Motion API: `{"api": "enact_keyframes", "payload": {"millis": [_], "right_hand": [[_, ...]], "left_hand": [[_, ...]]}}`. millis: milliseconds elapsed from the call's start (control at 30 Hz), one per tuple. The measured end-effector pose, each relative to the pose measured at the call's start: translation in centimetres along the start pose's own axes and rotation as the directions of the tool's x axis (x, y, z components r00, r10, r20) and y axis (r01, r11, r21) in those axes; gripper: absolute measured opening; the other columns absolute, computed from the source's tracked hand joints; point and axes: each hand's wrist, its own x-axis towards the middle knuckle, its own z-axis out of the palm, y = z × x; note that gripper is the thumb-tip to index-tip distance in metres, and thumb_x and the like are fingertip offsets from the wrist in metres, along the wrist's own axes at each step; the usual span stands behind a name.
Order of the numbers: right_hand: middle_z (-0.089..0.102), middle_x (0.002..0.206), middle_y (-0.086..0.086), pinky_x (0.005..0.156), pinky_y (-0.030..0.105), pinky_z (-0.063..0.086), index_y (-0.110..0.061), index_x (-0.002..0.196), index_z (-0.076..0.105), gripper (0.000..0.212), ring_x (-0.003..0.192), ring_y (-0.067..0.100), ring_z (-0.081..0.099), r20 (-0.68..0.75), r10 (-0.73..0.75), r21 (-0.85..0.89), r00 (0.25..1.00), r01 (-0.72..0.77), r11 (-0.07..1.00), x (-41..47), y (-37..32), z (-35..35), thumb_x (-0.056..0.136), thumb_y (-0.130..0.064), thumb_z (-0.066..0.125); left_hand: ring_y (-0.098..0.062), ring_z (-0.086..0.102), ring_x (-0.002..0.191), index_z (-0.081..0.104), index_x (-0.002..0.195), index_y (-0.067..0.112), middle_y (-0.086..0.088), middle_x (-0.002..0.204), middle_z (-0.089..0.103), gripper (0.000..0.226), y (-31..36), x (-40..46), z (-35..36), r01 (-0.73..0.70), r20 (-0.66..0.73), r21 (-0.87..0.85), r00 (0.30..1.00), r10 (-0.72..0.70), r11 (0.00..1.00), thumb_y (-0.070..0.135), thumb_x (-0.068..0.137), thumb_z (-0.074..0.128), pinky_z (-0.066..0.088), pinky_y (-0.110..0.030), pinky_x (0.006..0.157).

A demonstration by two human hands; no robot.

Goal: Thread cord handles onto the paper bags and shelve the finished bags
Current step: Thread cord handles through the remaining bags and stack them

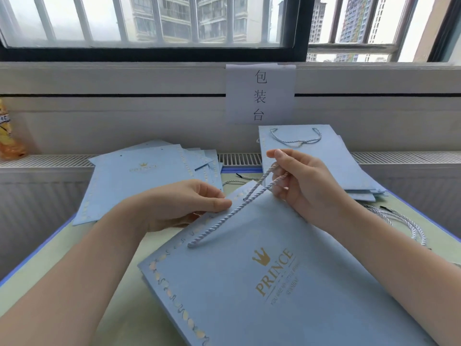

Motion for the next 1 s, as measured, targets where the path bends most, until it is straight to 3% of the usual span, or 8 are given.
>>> {"api": "enact_keyframes", "payload": {"millis": [100,167,333,433,533,700,900,1000], "right_hand": [[0.051,0.066,-0.002,0.057,0.021,0.041,-0.014,0.087,0.064,0.019,0.054,0.009,0.043,-0.033,-0.118,-0.323,0.992,0.101,0.941,0.1,-0.9,-0.4,0.096,-0.024,0.05],[0.056,0.075,-0.007,0.065,0.021,0.044,-0.019,0.092,0.062,0.027,0.064,0.008,0.051,0.024,-0.161,-0.662,0.987,0.137,0.737,0.1,-1.7,-0.7,0.095,-0.04,0.046],[0.067,0.077,-0.013,0.063,0.019,0.047,-0.027,0.084,0.059,0.041,0.072,0.002,0.064,0.173,0.175,-0.927,0.969,0.1,0.36,-0.5,-3.2,-1.9,0.077,-0.066,0.048],[0.072,0.082,-0.006,0.067,0.027,0.053,-0.02,0.086,0.064,0.026,0.074,0.011,0.069,0.2,0.189,-0.845,0.961,0.072,0.53,-0.4,-3.5,-2.5,0.088,-0.045,0.057],[0.073,0.081,0.0,0.059,0.026,0.053,-0.013,0.09,0.067,0.022,0.068,0.016,0.068,0.151,0.122,-0.705,0.981,0.02,0.709,-0.2,-3.9,-3.2,0.091,-0.033,0.058],[0.072,0.082,0.003,0.054,0.024,0.054,-0.013,0.092,0.065,0.017,0.063,0.014,0.067,0.005,0.055,-0.451,0.998,-0.047,0.891,0.7,-3.6,-4.0,0.094,-0.028,0.055],[0.071,0.078,0.001,0.054,0.025,0.055,-0.012,0.093,0.064,0.019,0.063,0.015,0.067,-0.032,-0.043,-0.231,0.999,0.035,0.972,0.9,-2.9,-3.9,0.096,-0.026,0.05],[0.066,0.064,-0.007,0.045,0.013,0.046,-0.013,0.078,0.056,0.026,0.046,0.002,0.06,-0.104,-0.056,-0.208,0.993,0.033,0.978,2.7,-3.5,-3.3,0.099,-0.018,0.042]], "left_hand": [[-0.012,0.054,0.057,0.066,0.066,0.019,-0.001,0.069,0.061,0.022,0.3,-0.4,-0.3,-0.071,-0.068,-0.067,0.995,0.066,0.995,0.035,0.08,0.069,0.04,-0.025,0.055],[-0.009,0.057,0.049,0.067,0.063,0.017,0.0,0.063,0.064,0.024,0.9,-0.9,-0.4,-0.148,-0.209,-0.144,0.971,0.116,0.978,0.028,0.084,0.062,0.045,-0.018,0.047],[-0.017,0.061,0.065,0.066,0.083,0.006,-0.009,0.079,0.07,0.026,1.2,-1.4,-1.6,-0.281,-0.546,0.071,0.792,0.273,0.957,0.025,0.095,0.053,0.047,-0.028,0.064],[-0.016,0.06,0.077,0.066,0.089,0.008,-0.007,0.091,0.068,0.022,0.3,-0.1,-1.5,-0.18,-0.589,0.421,0.691,0.419,0.889,0.023,0.096,0.052,0.041,-0.026,0.07],[-0.025,0.053,0.112,0.063,0.117,0.01,-0.003,0.121,0.061,0.032,-0.6,1.2,-1.4,-0.016,-0.516,0.785,0.536,0.668,0.619,0.028,0.095,0.048,0.039,-0.035,0.088],[-0.027,0.046,0.127,0.067,0.116,0.023,-0.001,0.129,0.059,0.046,-0.7,1.5,-0.8,-0.008,-0.435,0.862,0.501,0.748,0.507,0.042,0.09,0.034,0.035,-0.044,0.097],[-0.02,0.023,0.14,0.047,0.138,0.027,-0.006,0.149,0.034,0.063,-0.2,1.8,0.7,-0.148,-0.527,0.677,0.586,0.616,0.721,0.064,0.09,0.032,0.018,-0.027,0.106],[-0.014,0.012,0.142,0.028,0.146,0.036,-0.007,0.154,0.016,0.064,0.4,1.7,1.8,-0.17,-0.645,0.479,0.597,0.477,0.861,0.05,0.087,0.051,0.016,-0.024,0.106]]}}
